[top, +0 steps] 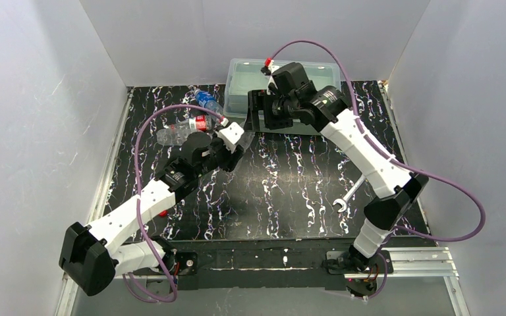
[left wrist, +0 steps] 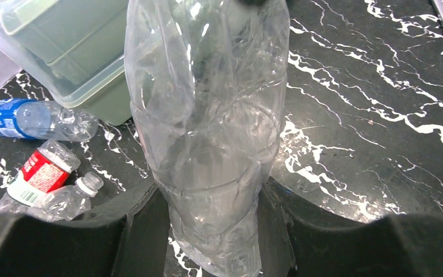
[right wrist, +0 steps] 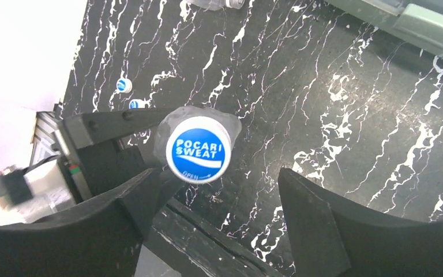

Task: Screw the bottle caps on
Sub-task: Screw the bottle cap onto the plastic bottle.

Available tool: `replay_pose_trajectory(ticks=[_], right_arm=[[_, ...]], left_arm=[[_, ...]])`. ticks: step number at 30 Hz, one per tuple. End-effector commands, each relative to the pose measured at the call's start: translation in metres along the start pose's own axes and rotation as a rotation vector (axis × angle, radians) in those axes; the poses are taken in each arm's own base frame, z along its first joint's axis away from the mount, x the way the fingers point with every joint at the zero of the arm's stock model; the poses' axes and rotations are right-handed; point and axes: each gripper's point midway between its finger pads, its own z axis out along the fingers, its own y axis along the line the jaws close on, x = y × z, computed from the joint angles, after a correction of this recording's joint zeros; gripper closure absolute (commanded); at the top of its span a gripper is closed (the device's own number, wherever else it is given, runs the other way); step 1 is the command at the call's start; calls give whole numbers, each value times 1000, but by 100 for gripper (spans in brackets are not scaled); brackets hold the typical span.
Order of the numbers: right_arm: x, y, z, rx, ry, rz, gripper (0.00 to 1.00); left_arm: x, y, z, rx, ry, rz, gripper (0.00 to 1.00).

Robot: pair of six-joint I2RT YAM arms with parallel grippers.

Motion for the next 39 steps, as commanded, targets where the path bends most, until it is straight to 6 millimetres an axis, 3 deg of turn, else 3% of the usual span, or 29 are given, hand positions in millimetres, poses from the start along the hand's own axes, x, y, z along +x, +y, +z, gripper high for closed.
replay_pose_trajectory(ticks=[1, 7, 17, 24, 39], right_arm=[[-24, 10, -53, -27, -147, -44, 11], [-15, 11, -72, -84, -210, -155, 3], [8, 36, -97, -305, -215, -471, 22], [11, 52, -109, -402, -224, -521, 27], [30, 55, -96, -458, -96, -525, 38]], left_arm=[[-12, -7, -7, 35, -59, -27, 100], [-10, -30, -16, 182, -50, -44, 100], [-16, -83, -62, 568, -76, -87, 100], [-18, -95, -80, 669, -54, -95, 100], [-22, -98, -88, 691, -65, -90, 100]])
